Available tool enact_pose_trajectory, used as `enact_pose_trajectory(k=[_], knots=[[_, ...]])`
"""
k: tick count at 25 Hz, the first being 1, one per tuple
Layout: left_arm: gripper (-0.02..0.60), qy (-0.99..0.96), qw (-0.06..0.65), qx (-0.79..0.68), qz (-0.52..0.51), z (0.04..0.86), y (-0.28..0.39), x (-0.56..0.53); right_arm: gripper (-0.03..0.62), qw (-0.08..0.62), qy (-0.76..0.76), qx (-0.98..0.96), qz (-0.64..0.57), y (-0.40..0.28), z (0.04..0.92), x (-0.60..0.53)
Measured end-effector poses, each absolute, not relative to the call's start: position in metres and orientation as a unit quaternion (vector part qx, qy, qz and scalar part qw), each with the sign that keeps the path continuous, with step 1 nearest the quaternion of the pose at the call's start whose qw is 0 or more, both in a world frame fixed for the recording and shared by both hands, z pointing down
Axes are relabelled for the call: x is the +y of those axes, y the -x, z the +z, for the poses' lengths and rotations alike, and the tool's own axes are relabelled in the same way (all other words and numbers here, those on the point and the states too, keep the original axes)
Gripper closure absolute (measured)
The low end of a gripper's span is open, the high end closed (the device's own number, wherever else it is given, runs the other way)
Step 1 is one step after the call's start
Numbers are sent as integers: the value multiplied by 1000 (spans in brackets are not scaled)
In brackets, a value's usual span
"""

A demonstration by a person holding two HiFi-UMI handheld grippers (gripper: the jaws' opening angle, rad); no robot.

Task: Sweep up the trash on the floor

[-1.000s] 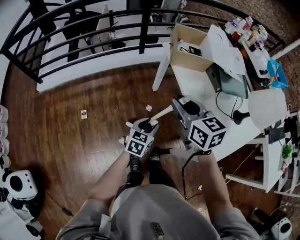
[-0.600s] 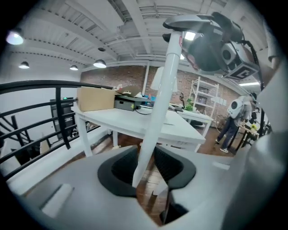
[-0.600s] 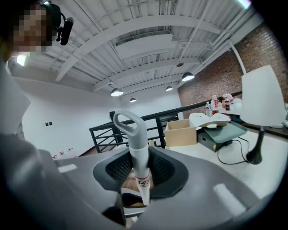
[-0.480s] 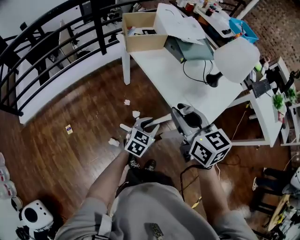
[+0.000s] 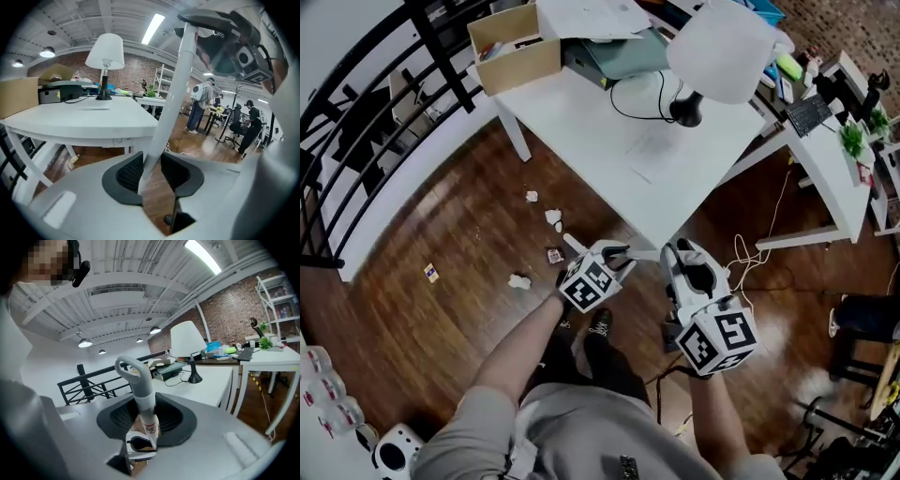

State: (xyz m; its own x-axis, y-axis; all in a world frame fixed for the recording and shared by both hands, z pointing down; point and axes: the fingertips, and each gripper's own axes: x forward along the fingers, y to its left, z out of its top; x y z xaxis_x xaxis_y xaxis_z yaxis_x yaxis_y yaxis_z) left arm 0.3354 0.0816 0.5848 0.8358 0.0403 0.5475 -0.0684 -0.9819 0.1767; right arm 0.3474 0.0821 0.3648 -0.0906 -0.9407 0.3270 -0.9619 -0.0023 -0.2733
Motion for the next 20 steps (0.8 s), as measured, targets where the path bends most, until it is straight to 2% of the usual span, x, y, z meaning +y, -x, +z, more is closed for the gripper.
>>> enact_pose_trajectory(k=[9, 13, 20], knots=[[451, -951, 79, 49, 296, 649, -358, 58, 496, 21, -739, -630, 237, -358, 432, 76], [451, -943, 86, 87, 311, 674, -330, 62, 491, 22, -754, -602, 262, -329, 456, 70], [453, -936, 116, 90, 320, 682, -244, 52, 490, 16, -737, -607, 297, -259, 465, 48]])
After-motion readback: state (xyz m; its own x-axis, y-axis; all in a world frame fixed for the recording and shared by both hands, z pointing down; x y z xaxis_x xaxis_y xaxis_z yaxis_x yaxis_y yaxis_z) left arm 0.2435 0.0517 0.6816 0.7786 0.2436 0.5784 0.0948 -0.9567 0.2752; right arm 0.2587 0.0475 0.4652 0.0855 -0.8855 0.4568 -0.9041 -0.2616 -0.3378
